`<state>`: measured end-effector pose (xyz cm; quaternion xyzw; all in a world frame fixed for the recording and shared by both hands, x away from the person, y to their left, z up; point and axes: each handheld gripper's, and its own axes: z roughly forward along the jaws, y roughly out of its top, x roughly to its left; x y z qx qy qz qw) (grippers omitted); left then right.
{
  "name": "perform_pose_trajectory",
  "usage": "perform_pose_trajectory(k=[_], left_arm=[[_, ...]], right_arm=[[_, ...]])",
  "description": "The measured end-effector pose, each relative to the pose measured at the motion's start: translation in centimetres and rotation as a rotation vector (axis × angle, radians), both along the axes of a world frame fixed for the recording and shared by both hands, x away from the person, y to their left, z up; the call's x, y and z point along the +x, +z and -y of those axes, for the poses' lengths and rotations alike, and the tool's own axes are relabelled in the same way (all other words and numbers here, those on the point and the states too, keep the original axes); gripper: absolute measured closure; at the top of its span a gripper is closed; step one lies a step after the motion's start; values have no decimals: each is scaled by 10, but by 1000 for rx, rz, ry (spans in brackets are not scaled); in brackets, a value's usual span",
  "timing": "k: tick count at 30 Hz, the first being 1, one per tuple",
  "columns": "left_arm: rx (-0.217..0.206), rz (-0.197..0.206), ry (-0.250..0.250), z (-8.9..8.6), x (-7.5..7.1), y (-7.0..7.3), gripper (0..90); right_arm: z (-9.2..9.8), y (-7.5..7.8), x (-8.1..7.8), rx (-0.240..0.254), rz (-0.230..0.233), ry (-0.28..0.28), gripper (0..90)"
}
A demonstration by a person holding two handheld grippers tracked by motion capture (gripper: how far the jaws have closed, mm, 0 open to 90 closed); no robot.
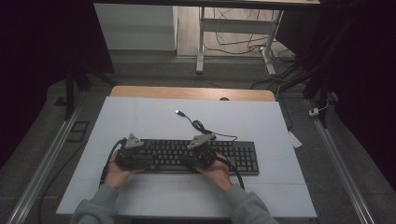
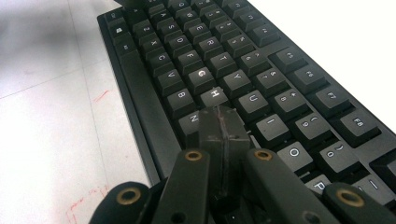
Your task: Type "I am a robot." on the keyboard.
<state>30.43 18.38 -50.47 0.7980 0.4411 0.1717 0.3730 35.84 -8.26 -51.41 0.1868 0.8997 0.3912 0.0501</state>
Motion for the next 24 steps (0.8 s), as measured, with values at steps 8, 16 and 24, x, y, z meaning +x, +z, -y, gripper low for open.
perform_pose_trajectory(k=[8,16,24], left_arm=[[1,0,-1,0,0,0,347],[6,-3,-3,0,0,-1,343],[5,0,-4,0,0,0,343]], right_arm=[[-1,-2,0,4,-2,4,895],[-1,-4,-1,-8,1,1,896],[5,8,-3,59,26,-18,896]])
